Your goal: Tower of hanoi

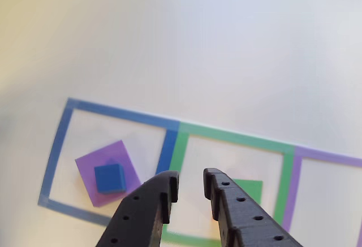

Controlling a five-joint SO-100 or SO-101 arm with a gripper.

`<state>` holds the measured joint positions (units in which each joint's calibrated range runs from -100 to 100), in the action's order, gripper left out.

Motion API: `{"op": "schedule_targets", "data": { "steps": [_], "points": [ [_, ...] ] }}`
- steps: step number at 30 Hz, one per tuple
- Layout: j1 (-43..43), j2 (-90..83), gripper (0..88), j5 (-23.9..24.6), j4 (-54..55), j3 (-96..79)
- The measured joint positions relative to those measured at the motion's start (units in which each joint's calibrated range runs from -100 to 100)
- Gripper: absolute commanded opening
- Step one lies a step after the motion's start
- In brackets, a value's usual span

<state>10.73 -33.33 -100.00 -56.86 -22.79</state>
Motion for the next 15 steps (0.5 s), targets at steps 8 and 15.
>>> {"op": "schedule_targets", "data": {
  "steps": [8,15],
  "points": [
    [-10.48,-6.89,2.0,0.00,-27.27,16.77],
    [-19.67,-14.38,5.0,0.00,-36.44,17.45]
  ]
}}
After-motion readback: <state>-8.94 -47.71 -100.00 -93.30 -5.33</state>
